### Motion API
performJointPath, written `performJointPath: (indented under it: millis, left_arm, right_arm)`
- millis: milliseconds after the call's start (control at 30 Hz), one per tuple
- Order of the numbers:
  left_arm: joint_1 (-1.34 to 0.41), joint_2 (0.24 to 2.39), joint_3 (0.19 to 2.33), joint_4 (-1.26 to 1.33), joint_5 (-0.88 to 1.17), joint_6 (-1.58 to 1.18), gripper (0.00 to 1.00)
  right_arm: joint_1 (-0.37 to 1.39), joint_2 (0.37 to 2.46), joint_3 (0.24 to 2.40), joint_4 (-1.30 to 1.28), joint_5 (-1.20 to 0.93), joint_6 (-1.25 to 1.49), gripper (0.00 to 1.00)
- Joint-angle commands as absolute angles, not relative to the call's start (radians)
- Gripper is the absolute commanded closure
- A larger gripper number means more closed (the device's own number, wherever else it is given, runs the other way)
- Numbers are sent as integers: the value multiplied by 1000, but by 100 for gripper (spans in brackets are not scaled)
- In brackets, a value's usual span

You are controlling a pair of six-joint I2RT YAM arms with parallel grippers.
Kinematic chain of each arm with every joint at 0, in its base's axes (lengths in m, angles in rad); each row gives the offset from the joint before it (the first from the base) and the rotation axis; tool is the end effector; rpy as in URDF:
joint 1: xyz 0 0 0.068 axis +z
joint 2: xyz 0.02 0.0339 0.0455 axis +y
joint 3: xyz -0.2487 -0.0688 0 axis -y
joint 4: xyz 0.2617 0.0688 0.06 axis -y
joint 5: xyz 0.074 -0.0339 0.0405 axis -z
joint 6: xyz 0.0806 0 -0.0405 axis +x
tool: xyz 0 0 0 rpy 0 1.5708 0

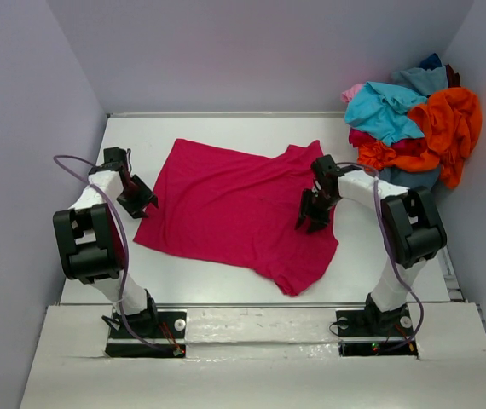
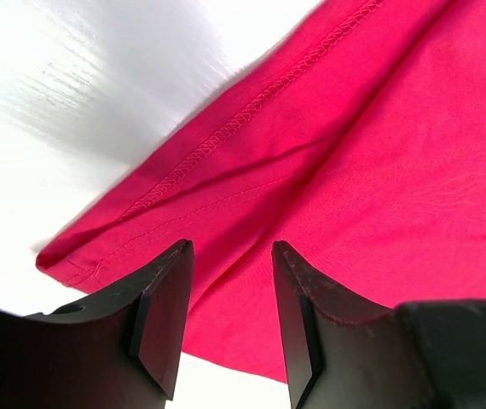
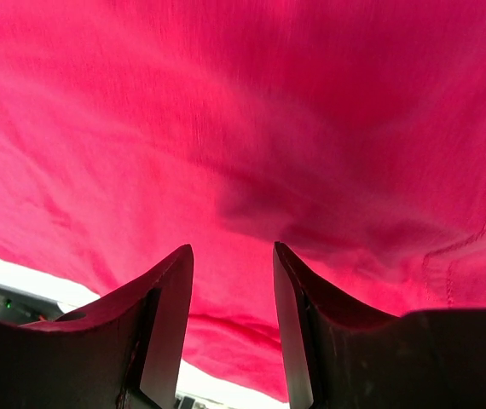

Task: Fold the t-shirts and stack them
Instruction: Flatten the tshirt out

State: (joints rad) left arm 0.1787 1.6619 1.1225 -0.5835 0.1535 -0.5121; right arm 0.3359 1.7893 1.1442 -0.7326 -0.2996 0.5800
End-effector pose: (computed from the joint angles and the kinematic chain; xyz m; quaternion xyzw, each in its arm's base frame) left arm 0.3609 0.0527 0.1397 -0.3131 0.9205 -0.1105 0.2060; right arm 0.3208 0.1372 0.0987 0.1055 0.9786 0.1754 0.0198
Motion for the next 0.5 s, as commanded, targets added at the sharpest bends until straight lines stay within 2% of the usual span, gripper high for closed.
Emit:
performJointPath:
  millis: [0, 467]
  left_arm:
    - [186, 1646, 1127, -629, 129, -548, 47]
    - [186, 1649, 1143, -753, 28, -614, 48]
  right_arm:
    - [342, 1822, 1209, -723, -247, 574, 52]
    - [314, 1950, 1335, -769, -258, 541, 52]
